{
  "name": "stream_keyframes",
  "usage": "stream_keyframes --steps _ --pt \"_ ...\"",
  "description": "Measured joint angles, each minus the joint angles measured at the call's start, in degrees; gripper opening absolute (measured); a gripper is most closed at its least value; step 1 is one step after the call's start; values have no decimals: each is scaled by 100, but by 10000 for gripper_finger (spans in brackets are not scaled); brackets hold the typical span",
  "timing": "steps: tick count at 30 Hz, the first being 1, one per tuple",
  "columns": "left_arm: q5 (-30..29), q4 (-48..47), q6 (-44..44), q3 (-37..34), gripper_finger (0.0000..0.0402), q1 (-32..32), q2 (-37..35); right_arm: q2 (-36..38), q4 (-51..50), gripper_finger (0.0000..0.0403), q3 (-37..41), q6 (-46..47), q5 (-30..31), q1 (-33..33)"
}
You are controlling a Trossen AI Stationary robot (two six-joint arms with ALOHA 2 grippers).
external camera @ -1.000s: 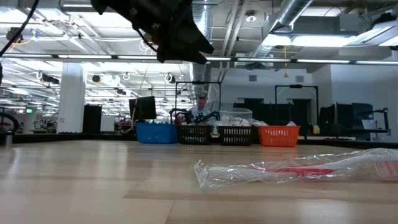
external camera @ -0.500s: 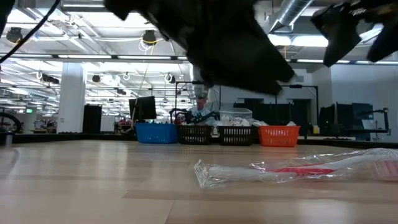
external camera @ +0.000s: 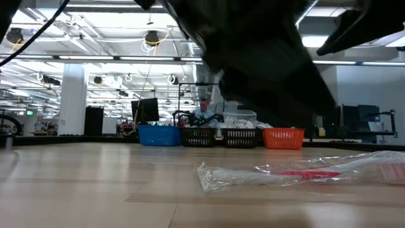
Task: Pick & Place Travel size toiletries
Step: Put the orange toothbrush into the orange bin
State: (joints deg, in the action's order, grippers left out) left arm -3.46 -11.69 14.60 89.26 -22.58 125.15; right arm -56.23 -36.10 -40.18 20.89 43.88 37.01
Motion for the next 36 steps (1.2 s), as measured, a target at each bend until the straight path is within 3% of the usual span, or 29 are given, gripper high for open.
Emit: stream_keyframes --steps 7,9,13,24,30,36 --pt "956 468 371 181 225 127 587 1053 885 249 714 -183 -9 9" --pt "933 418 284 177 222 189 640 1234 1040 249 799 -271 -29 10" --pt "729 372 215 183 192 270 680 1398 1121 249 887 -348 -137 46" --pt "162 135 191 158 12 243 579 1349 1172 249 887 -483 -172 127" --pt "41 169 134 159 2 114 221 1269 1342 249 887 -556 -944 127" --pt "-701 66 -61 155 1 -18 32 688 1980 249 883 -536 -1347 127"
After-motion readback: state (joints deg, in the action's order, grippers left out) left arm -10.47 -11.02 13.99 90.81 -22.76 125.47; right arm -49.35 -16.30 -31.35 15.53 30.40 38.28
